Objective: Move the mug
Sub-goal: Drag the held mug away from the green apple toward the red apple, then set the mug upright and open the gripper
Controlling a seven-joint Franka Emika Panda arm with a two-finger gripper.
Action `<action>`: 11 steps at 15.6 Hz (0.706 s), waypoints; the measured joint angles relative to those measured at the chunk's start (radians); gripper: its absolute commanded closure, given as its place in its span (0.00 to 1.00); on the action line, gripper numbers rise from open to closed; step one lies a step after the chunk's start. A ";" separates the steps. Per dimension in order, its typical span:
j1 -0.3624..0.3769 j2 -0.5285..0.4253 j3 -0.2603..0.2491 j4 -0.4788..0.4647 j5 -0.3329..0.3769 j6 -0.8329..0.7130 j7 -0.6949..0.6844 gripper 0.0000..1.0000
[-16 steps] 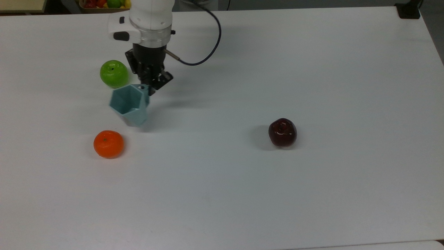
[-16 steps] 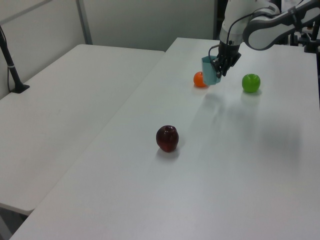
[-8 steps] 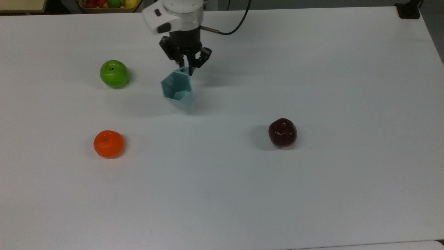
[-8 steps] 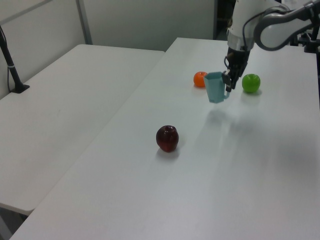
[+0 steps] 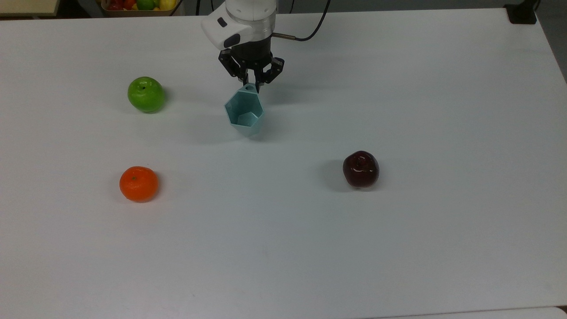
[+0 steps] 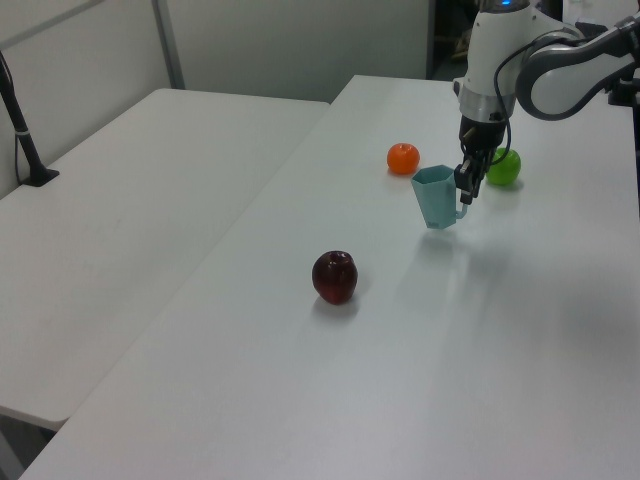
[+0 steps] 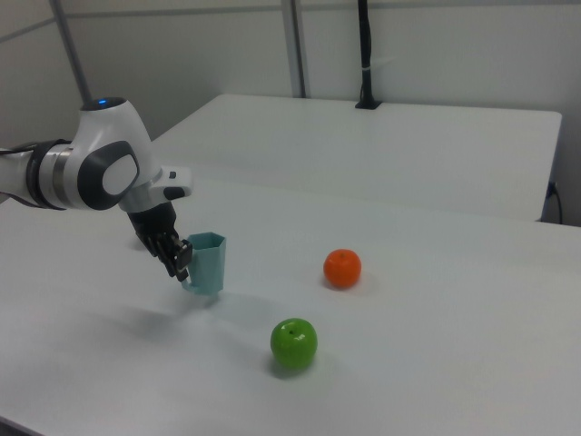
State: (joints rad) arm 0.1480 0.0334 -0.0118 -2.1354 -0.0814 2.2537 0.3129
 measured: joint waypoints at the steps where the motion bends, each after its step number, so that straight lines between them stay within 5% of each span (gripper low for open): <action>1: 0.004 0.003 0.000 -0.001 0.000 0.000 -0.003 0.83; 8: 0.024 0.031 0.000 -0.002 0.000 0.021 -0.007 0.74; 11: 0.024 0.032 0.000 -0.002 0.000 0.021 -0.007 0.58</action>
State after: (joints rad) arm 0.1723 0.0650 -0.0116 -2.1377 -0.0814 2.2747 0.3055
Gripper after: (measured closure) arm 0.744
